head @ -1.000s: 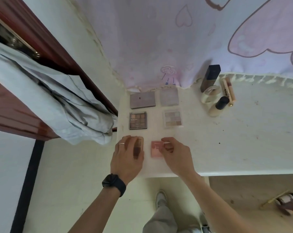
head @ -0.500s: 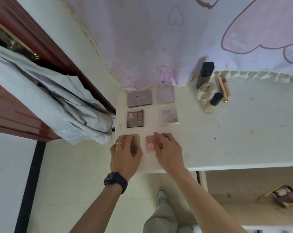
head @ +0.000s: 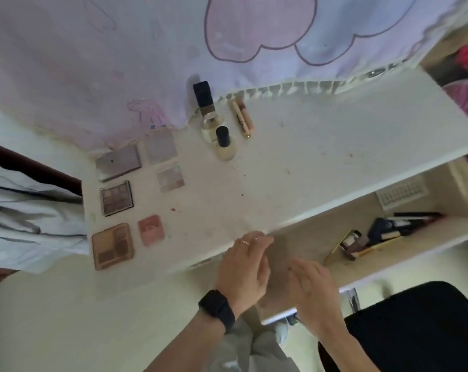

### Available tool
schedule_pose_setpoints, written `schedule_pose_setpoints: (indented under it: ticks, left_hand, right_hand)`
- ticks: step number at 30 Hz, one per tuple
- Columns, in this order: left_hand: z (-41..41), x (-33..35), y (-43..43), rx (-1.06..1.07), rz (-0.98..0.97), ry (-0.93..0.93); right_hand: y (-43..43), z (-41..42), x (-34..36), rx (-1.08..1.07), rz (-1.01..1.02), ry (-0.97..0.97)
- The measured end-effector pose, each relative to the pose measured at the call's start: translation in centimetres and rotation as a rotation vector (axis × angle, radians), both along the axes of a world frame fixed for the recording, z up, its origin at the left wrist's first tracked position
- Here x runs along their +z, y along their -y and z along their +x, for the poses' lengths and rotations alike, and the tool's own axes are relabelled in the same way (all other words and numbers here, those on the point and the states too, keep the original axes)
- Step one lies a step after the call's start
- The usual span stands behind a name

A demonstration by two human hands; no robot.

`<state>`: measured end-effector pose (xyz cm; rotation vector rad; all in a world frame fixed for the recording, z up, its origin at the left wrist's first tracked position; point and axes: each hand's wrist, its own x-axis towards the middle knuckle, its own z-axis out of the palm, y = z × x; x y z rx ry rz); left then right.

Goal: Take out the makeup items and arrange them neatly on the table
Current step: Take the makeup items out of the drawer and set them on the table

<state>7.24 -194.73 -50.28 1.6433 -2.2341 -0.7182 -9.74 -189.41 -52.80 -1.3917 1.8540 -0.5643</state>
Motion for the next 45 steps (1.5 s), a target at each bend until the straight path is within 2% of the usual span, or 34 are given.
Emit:
schedule_pose_setpoints:
  ticks: [4,8,10,12,19,22,29,40,45]
  left_hand:
    - [-7.4,-2.6,0.4,-0.120,0.243,-0.057]
    - [-13.6,-5.0,2.1,-0.182,0.503,-0.002]
    - [-16.0,-6.1,3.2,-0.191,0.551,0.005]
    - [-18.5,-7.3,4.1,-0.208,0.547,0.022]
    - [-24.6,-11.6,5.6,-0.229,0.470,0.104]
    - [-25.2,-12.6,6.0,-0.194,0.437,0.140]
    - [-25.9,-13.3,8.0,-0.330,0.462,0.254]
    - [-27.4,-12.7,8.8,-0.359,0.446,0.357]
    - [-26.7,-12.6,7.9,-0.413,0.292,0.478]
  right_hand:
    - [-1.9,-7.6,-1.1,-0.061,0.002,-0.414]
    - [-1.7,-12.5,-1.5,-0.078,0.183,-0.593]
    - [-1.2,-14.3,-2.0,-0.065,0.266,-0.603]
    - [-0.7,-16.0,-2.8,-0.077,0.266,-0.594]
    - [-0.4,-17.3,-5.3,-0.114,0.077,-0.546]
    - [-0.5,-17.7,-5.9,-0.129,0.024,-0.537]
    - [-0.3,-18.1,-7.0,-0.127,-0.045,-0.503]
    - [-0.2,-18.2,-8.0,-0.144,-0.114,-0.501]
    - [-0.1,-18.2,-8.1,-0.143,-0.151,-0.508]
